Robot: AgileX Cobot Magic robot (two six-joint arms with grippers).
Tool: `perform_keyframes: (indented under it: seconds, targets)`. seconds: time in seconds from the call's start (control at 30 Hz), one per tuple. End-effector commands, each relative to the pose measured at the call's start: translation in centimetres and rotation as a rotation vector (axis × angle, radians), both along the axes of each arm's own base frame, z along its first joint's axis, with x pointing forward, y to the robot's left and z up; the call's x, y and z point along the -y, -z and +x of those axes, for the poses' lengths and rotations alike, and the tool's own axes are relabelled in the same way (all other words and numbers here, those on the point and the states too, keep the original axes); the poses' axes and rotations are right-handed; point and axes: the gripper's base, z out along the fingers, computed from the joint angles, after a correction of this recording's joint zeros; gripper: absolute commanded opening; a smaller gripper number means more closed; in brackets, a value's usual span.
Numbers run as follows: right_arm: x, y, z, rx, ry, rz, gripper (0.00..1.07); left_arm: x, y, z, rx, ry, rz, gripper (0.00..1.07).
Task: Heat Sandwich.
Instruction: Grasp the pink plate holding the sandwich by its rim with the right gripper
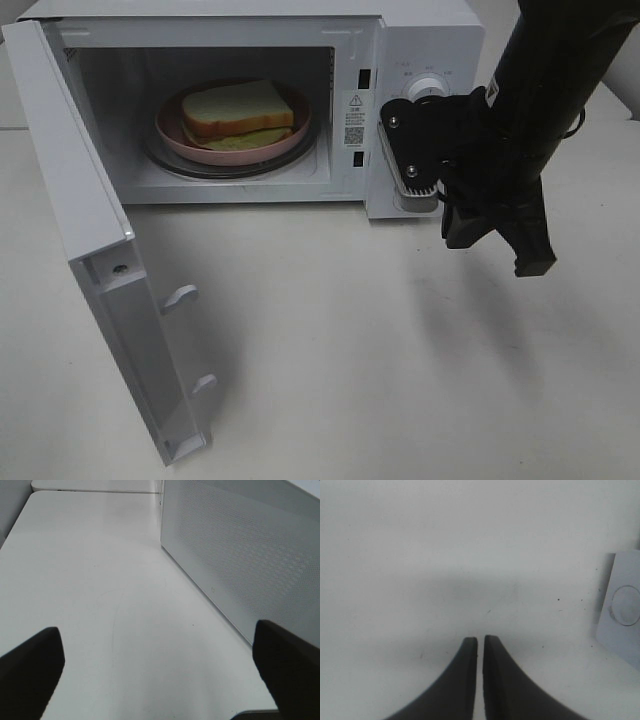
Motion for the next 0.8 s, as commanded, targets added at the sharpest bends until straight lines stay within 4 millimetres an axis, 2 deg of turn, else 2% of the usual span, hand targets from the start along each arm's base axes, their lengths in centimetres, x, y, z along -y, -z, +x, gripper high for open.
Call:
perform_keyframes:
  seconds: [0.03, 0.1, 0.2, 0.23, 0.27, 0.3, 0.37, 0.4, 0.43, 0.47, 0.5, 0.53, 0.6, 0.8]
  targets:
    - [0.34, -0.38, 0.09, 0.021, -0.078, -0.024, 0.11, -0.02, 0.03, -0.11, 0.008, -0.002, 0.002, 0.98]
    - [0.33, -0.39, 0.14, 0.028, -0.081, -0.027, 0.13, -0.02, 0.03, -0.11, 0.008, -0.002, 0.002, 0.98]
    - [0.22, -0.43, 0.34, 0.049, -0.056, -0.011, 0.27, -0.02, 0.03, -0.11, 0.008, -0.002, 0.002, 0.98]
    - [0.22, -0.43, 0.34, 0.049, -0.056, -0.011, 0.27, -0.02, 0.03, -0.11, 0.008, -0.002, 0.002, 0.98]
    - [0.17, -0.45, 0.41, 0.057, -0.037, -0.002, 0.33, -0.02, 0.03, -0.11, 0.008, -0.002, 0.002, 0.98]
    - [0.08, -0.49, 0.57, 0.073, 0.012, 0.018, 0.46, -0.02, 0.03, -0.11, 0.008, -0.002, 0.002, 0.98]
    - [0.01, -0.51, 0.64, 0.079, 0.072, 0.035, 0.6, -0.02, 0.03, -0.11, 0.008, -0.002, 0.002, 0.98]
    - [0.01, -0.51, 0.64, 0.079, 0.072, 0.035, 0.6, -0.02, 0.03, -0.11, 0.008, -0.002, 0.002, 0.98]
    - [0.01, -0.51, 0.64, 0.077, 0.094, 0.04, 0.68, -0.02, 0.03, -0.11, 0.008, -0.002, 0.002, 0.98]
    - [0.02, -0.5, 0.6, 0.073, 0.113, 0.042, 0.83, -0.02, 0.03, -0.11, 0.008, -0.002, 0.002, 0.98]
    - [0.02, -0.5, 0.6, 0.073, 0.113, 0.042, 0.9, -0.02, 0.03, -0.11, 0.008, -0.002, 0.002, 0.98]
    - [0.02, -0.5, 0.6, 0.073, 0.113, 0.042, 0.9, -0.02, 0.03, -0.11, 0.008, -0.002, 0.002, 0.98]
    - [0.02, -0.5, 0.6, 0.073, 0.113, 0.042, 1.0, -0.02, 0.03, -0.11, 0.008, -0.002, 0.002, 0.98]
    - [-0.08, -0.51, 0.59, 0.076, 0.108, 0.044, 0.98, -0.02, 0.03, -0.11, 0.008, -0.002, 0.002, 0.98]
